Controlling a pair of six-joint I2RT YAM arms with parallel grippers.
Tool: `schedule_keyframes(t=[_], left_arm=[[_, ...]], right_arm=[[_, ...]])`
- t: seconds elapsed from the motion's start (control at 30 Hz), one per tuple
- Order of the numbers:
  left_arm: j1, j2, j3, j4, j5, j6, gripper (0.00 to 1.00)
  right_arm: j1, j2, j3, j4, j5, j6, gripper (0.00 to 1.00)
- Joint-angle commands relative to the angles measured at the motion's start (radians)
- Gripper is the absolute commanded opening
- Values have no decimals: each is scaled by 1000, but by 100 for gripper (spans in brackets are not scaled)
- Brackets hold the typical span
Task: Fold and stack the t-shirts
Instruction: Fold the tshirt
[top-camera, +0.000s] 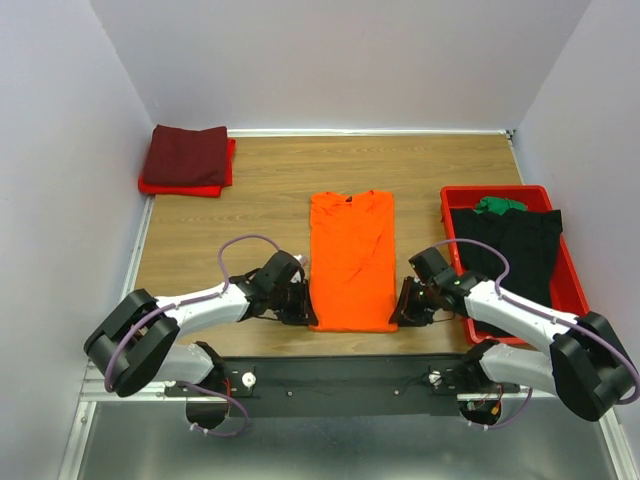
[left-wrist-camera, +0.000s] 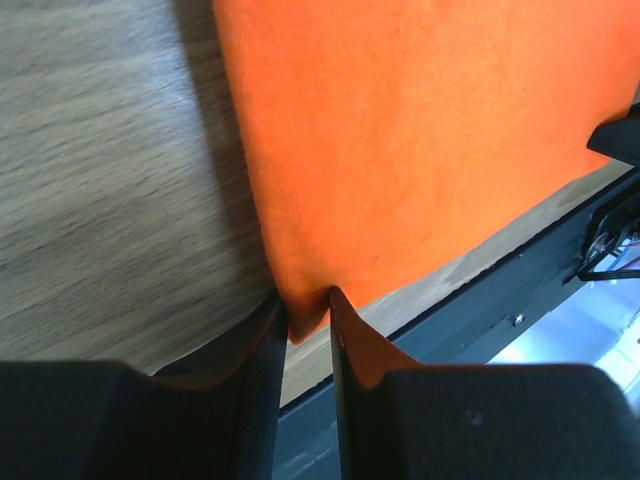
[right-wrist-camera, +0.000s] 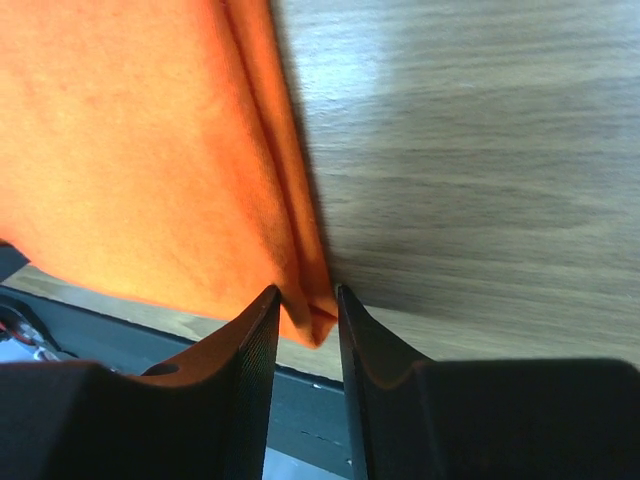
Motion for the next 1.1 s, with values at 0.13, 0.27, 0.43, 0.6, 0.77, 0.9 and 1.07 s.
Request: schedule_keyframes(t=[0.13,0.27,0.43,0.6,0.77,0.9,1.07], left_arm=[[-28,29,-29,10,-2,-6,27],[-36,22,-31,13,-4,-8,20],[-45,-11,-31,13,-10,-14,8],[-71,-93,-54,6,-20,-52,0],[-158,-185,-78,1,-48,-117,0],[-243,-254,-103,-6,-88,-192,0],[-260,-354,-82,-68,-148,-212,0]], right_arm=[[6,8,-32,38,-8,1,36],[9,-6,-44,49,-12,10,23],[15,-43,-46,49,-18,18,5],[35,-136,-61,14,-21,41,0],[93,-244,-95,-15,-13,96,0],[173,-346,-100,-69,39,162,1],[189,-443,-17,-164,145,145,1]])
